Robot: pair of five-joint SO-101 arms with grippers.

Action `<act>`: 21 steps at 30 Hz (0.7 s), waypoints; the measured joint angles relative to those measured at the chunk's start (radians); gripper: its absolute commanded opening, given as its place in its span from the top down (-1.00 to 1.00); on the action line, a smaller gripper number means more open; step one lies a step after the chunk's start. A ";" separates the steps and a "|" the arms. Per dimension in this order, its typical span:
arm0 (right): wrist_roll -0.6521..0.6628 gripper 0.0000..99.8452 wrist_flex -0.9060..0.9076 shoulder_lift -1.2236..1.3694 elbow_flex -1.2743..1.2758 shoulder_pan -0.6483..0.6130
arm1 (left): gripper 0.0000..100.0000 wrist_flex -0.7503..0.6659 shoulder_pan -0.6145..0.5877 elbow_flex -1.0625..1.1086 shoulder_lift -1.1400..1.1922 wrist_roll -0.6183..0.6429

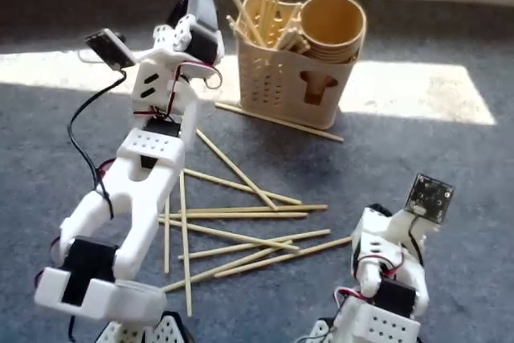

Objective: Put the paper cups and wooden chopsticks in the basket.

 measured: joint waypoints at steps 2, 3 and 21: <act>0.000 0.99 0.000 0.000 0.000 0.000 | 0.99 0.012 0.003 0.000 0.000 0.000; 0.000 0.99 0.000 0.000 0.000 0.000 | 0.99 0.034 0.005 0.000 0.000 0.000; 0.000 0.99 0.000 0.000 0.000 0.000 | 0.99 0.598 -0.012 -0.373 0.025 -0.087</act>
